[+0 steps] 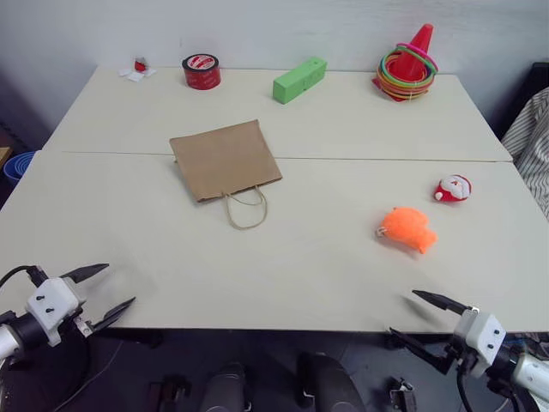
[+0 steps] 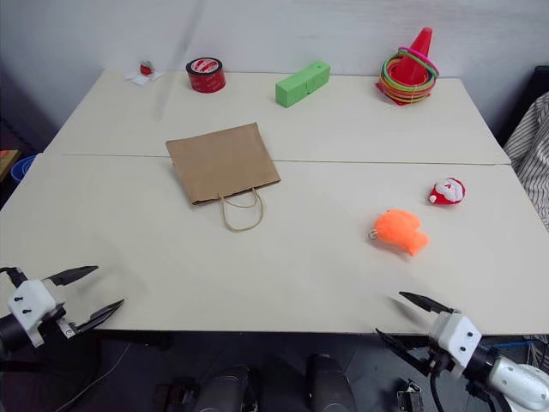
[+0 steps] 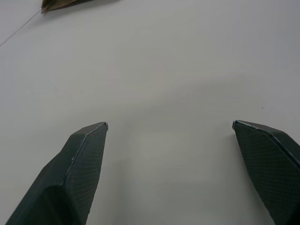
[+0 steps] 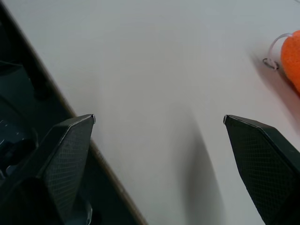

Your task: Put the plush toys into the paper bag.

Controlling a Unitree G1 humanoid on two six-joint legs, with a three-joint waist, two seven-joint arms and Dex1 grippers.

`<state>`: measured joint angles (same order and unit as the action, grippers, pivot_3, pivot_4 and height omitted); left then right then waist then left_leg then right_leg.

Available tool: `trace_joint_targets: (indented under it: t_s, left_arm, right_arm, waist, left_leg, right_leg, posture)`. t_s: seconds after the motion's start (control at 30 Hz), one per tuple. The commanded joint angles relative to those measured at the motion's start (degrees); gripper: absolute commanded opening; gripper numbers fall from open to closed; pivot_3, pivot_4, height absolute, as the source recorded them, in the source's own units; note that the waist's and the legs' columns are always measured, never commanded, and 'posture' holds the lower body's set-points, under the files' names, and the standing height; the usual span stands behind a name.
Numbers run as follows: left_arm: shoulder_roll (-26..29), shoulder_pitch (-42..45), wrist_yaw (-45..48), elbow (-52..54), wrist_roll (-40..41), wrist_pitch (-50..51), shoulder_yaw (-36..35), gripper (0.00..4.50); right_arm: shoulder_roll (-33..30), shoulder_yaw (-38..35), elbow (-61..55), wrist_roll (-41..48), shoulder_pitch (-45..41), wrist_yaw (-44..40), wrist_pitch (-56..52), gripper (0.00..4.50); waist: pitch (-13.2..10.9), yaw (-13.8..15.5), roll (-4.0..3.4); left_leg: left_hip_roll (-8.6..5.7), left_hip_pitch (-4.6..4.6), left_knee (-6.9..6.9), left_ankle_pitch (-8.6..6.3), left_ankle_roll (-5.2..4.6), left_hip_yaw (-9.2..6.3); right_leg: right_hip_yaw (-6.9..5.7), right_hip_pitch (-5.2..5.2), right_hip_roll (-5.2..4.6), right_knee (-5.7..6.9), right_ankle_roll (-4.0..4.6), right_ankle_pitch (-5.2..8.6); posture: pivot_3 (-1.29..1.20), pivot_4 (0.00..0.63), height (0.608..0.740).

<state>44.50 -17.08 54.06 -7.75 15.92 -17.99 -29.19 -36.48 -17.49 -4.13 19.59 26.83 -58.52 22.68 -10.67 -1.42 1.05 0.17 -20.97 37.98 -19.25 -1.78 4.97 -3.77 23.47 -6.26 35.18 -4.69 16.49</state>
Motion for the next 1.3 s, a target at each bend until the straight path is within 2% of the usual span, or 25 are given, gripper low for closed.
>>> trace_joint_targets:
  t_s: [0.03,0.2,0.33,0.43,0.57,0.67,0.77,1.0,1.17,1.23,1.3]
  left_arm:
    - [1.51,0.31,1.07,0.28,1.13,-0.11,-0.63,4.48]
    - [2.78,4.70,1.74,10.89,9.00,14.20,2.07,4.48]
    - [4.14,18.50,-0.13,15.08,5.70,20.65,11.83,4.48]
    - [1.81,30.62,-2.81,11.09,-1.95,20.27,20.53,4.48]
    - [-2.81,45.23,-6.08,-1.77,-13.88,13.77,30.98,4.48]
    - [-6.76,53.69,-9.39,-10.97,-17.68,11.01,33.97,4.48]
    - [-10.31,57.48,-8.70,-16.06,-18.00,7.56,35.87,3.84]
    - [-13.24,61.98,-6.08,-25.69,-18.79,0.25,37.77,1.62]
    - [-15.70,65.39,3.13,-25.29,-12.14,-0.06,36.82,0.01]
    - [-15.90,66.44,7.16,-23.95,-10.09,0.76,36.95,0.00]
    - [-15.82,67.08,12.09,-22.16,-7.41,2.53,37.23,0.00]
  right_arm:
    - [-0.64,0.00,-2.10,0.89,-0.83,-0.42,1.19,4.50]
    - [2.96,3.76,-9.96,5.02,-5.59,3.94,-5.02,4.50]
    - [6.72,6.40,-16.35,8.11,-12.54,10.48,-11.63,4.50]
    - [8.20,8.94,-17.79,6.71,-16.00,12.40,-13.56,4.50]
    - [9.80,11.66,-17.03,4.80,-18.83,13.77,-14.12,4.50]
    - [10.29,12.80,-16.86,3.36,-19.46,14.38,-13.95,4.50]
    - [10.96,12.86,-17.08,2.48,-18.93,15.52,-13.69,4.50]
    - [11.71,13.29,-17.16,0.74,-16.83,16.54,-12.70,4.50]
    - [11.21,14.58,-18.24,1.96,-16.42,15.65,-15.17,4.50]
    - [10.87,15.33,-18.85,2.10,-16.57,15.33,-16.04,4.11]
    - [10.79,16.07,-19.54,2.27,-17.07,15.43,-17.60,3.53]
  waist:
    - [0.03,-0.02,0.04]
    - [0.01,-0.08,0.02]
    - [0.01,1.07,-0.01]
    - [0.02,1.57,-0.03]
    - [0.05,1.88,-0.04]
    - [0.04,1.52,-0.03]
    - [0.04,1.41,-0.02]
    - [0.04,1.37,-0.01]
    - [0.04,1.65,-0.01]
    - [0.04,1.62,-0.01]
    - [0.04,1.52,-0.01]
  left_leg:
    - [0.00,0.00,0.00,0.00,0.00,0.00]
    - [0.02,0.02,0.00,0.02,0.03,-0.02]
    - [-0.02,0.01,0.08,0.31,0.40,-0.07]
    - [-0.09,0.01,0.10,0.33,0.41,-0.05]
    - [-0.15,-0.19,0.13,0.52,0.08,0.03]
    - [-0.12,-0.20,0.18,0.56,-0.02,0.34]
    - [-0.08,-0.28,0.28,0.54,-0.11,0.38]
    - [-0.04,-0.26,0.35,0.54,-0.13,0.41]
    - [-0.05,-0.27,0.43,0.54,-0.14,0.39]
    - [-0.05,-0.32,0.54,0.52,-0.17,0.35]
    - [-0.05,-0.33,0.59,0.51,-0.19,0.37]
  right_leg:
    - [0.00,0.00,0.00,0.00,0.00,0.00]
    - [0.02,0.03,0.00,0.13,0.02,0.01]
    - [-0.03,0.03,-0.04,0.28,0.03,0.01]
    - [-0.04,0.05,-0.06,0.34,0.02,0.01]
    - [-0.28,0.13,0.06,0.49,-0.04,-0.02]
    - [-0.48,0.21,0.25,0.47,-0.17,-0.09]
    - [-0.47,0.22,0.27,0.43,-0.28,-0.15]
    - [-0.46,0.22,0.26,0.46,-0.30,-0.16]
    - [-0.47,0.20,0.23,0.48,-0.32,-0.17]
    - [-0.50,0.20,0.22,0.48,-0.32,-0.17]
    - [-0.49,0.20,0.22,0.49,-0.33,-0.18]
  posture:
    - [0.00,0.150,0.740]
    - [0.00,0.150,0.740]
    - [0.00,0.150,0.740]
    - [0.00,0.150,0.740]
    - [0.00,0.150,0.740]
    - [0.00,0.150,0.740]
    - [0.00,0.150,0.740]
    - [0.00,0.150,0.740]
    - [0.00,0.150,0.740]
    - [0.00,0.150,0.740]
    - [0.00,0.150,0.740]
